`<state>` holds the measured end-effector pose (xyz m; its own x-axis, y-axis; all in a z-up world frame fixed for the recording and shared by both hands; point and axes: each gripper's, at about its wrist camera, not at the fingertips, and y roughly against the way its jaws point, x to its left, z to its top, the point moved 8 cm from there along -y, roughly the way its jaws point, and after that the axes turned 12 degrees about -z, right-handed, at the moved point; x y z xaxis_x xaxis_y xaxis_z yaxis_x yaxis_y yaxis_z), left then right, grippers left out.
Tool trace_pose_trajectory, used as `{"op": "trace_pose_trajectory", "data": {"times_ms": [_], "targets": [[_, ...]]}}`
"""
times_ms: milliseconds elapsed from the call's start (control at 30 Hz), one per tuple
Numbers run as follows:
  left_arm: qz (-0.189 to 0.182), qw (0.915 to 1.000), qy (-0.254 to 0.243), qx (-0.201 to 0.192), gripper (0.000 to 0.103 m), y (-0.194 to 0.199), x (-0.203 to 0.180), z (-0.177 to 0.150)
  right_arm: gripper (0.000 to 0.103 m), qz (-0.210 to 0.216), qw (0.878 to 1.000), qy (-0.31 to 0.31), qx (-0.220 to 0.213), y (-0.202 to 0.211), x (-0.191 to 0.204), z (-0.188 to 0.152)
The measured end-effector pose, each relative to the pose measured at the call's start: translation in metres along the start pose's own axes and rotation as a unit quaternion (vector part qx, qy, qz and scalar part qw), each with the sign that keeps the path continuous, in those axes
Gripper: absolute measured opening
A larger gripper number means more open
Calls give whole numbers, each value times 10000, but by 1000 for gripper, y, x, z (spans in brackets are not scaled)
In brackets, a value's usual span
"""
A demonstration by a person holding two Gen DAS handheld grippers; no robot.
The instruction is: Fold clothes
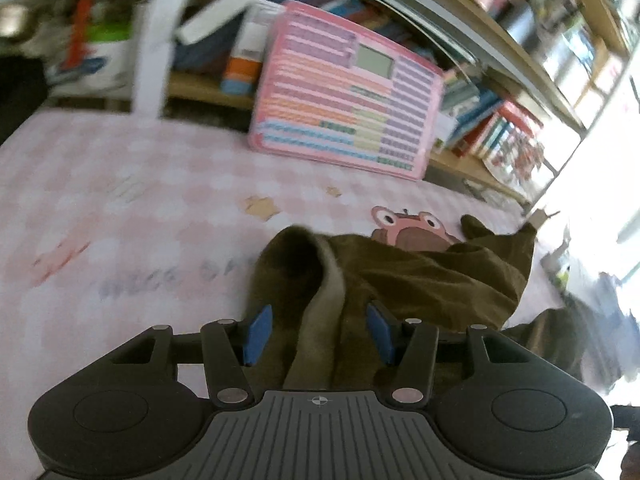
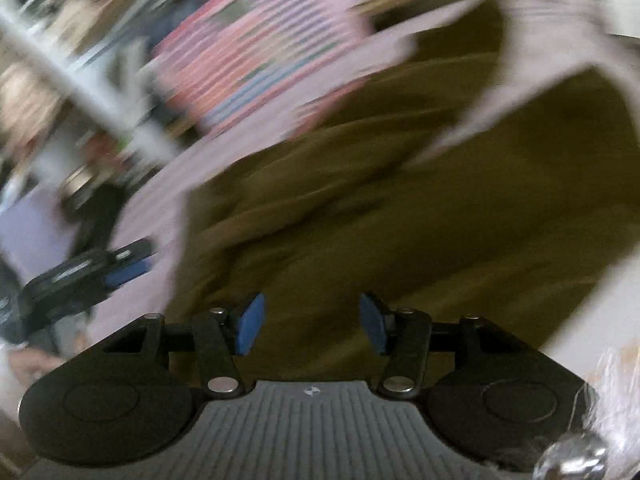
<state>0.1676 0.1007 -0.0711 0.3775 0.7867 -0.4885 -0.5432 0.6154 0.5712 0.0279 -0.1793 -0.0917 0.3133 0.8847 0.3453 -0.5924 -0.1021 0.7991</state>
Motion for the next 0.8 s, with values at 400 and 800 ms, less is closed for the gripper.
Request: {"op": "trace_pose_trajectory", "data": {"times_ms": [400,800], "targets": [[-144,9957,334,-850,2,8,8,29,50,-1101,9888,-969,-275,8,-71,9],[1012,9837,1342,-637,23,41,116,-1,50,-1187,9909,-592,-225,5,-71,23]]}}
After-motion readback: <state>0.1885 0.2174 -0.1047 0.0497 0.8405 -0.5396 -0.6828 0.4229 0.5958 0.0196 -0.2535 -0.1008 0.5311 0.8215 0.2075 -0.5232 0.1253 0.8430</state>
